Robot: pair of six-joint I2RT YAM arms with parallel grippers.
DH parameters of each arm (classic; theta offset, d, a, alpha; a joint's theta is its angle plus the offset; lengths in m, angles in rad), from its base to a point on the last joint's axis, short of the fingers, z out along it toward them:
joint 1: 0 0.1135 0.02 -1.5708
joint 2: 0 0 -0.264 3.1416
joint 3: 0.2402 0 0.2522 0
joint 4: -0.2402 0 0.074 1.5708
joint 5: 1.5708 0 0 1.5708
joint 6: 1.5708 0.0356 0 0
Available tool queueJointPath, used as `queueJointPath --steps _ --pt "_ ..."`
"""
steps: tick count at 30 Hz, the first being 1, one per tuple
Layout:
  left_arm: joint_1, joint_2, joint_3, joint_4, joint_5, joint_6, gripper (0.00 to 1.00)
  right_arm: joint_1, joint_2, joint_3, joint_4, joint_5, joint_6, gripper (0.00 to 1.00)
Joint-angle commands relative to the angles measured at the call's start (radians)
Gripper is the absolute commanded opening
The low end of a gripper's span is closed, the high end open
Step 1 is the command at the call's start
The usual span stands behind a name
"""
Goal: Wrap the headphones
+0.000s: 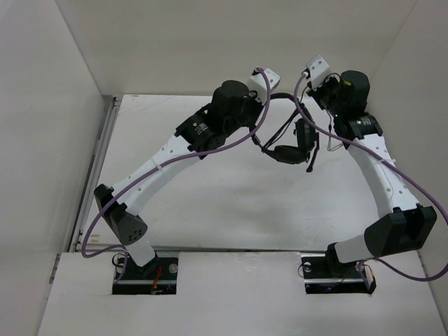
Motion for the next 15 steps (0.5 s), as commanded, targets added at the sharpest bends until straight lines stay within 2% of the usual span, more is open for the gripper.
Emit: queueJointPath --steps 1,4,8,11,15 --pt "-0.018 -0.066 0.115 0.043 0.062 -0.067 0.0 -0.068 0.002 0.073 -0.074 -0.304 0.336 0.16" --pt "-0.032 -0.062 0.175 0.037 0.071 -0.076 0.0 -0.116 0.007 0.061 -0.068 -0.53 0.539 0.16" --pt "-0.052 -0.042 0.278 0.025 0.087 -0.087 0.0 -0.144 0.002 -0.037 0.074 -0.766 0.81 0.21" --pt "-0.063 -0.013 0.373 0.025 0.101 -0.099 0.0 -0.141 -0.003 -0.16 0.284 -0.897 1.068 0.24" --pt "-0.065 0.036 0.502 0.025 0.113 -0.125 0.0 -0.106 -0.013 -0.309 0.577 -0.978 1.37 0.3"
